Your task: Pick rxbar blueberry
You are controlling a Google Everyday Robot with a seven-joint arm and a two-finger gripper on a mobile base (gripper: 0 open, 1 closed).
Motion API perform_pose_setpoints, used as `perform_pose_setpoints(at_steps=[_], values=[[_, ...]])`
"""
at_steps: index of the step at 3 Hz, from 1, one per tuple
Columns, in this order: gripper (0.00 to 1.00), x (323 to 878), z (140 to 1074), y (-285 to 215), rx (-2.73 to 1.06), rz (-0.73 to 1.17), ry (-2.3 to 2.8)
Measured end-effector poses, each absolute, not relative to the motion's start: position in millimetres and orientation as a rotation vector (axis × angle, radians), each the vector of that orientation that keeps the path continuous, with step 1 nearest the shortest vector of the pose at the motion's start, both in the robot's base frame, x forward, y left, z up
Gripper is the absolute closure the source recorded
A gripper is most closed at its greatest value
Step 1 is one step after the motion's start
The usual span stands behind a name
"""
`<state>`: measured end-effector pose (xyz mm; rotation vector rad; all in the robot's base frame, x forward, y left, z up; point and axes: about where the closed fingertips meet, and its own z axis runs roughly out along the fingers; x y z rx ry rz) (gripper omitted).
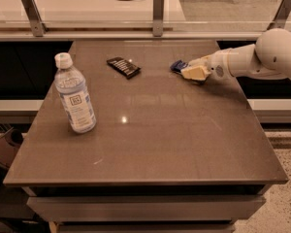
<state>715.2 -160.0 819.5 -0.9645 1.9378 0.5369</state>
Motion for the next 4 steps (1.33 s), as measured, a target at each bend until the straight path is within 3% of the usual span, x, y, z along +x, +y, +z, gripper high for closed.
perform_pose_setpoints(at_steps=[4], values=[[1.0,732.6,872.5,-164.7,-0.955,0.5,1.816]])
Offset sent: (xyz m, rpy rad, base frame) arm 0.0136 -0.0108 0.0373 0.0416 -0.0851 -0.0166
